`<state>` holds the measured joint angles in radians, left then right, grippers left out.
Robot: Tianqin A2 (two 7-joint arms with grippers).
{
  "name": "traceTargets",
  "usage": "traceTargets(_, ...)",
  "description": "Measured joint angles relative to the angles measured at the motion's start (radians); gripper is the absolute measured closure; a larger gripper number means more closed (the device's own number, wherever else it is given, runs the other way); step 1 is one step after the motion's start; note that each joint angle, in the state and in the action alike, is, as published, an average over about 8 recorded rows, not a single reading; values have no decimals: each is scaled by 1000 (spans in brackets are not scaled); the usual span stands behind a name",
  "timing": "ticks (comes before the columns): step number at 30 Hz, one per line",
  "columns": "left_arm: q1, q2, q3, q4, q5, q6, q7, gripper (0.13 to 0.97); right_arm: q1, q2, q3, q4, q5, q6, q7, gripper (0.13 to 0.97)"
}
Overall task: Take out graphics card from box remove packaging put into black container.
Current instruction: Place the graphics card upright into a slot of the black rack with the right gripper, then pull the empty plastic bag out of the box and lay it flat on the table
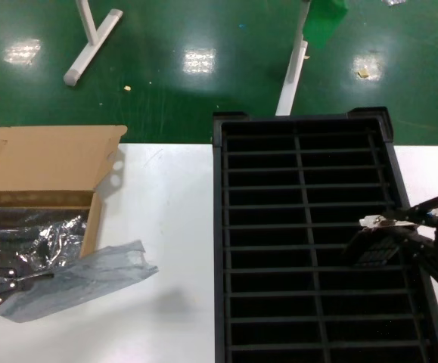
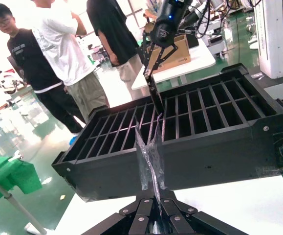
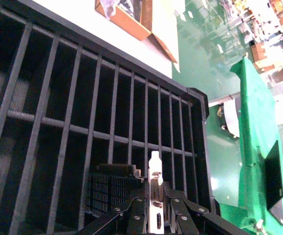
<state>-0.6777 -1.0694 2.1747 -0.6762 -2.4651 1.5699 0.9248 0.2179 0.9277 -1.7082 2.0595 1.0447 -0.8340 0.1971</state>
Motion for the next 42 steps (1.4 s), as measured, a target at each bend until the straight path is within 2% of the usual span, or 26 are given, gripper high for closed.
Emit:
traceTargets(5,-18,-4,42,17,-24,0,12,955,0,-14,-1,0,1,-9,9,898)
traceTargets(9,-29,-6,61,22,-32,0,14,955,-6,-20,6,0,8,-9,16,892)
traceTargets(14,-22,-5,37,3,-13,0,-2,955,-29,-19,27,0,18,0,23,882)
traceTargets(22,23,10,-81,-64,72,-5,-60,955,-82,-21,91,-6,34,44,28,813)
traceTargets(26,62,17,-150,-122,114,-21,-101,955,-91,-40,148,-43,57,94,41,739)
traceTargets(31,133,17,-235,-232,148,-63,-170,955,-70,-95,228,-147,125,200,59,665)
traceTargets(39,253,19,-361,-424,187,-154,-293,955,-29,-167,294,-283,237,336,77,450)
traceTargets(42,294,22,-403,-488,201,-190,-335,955,-32,-161,289,-281,240,339,76,450)
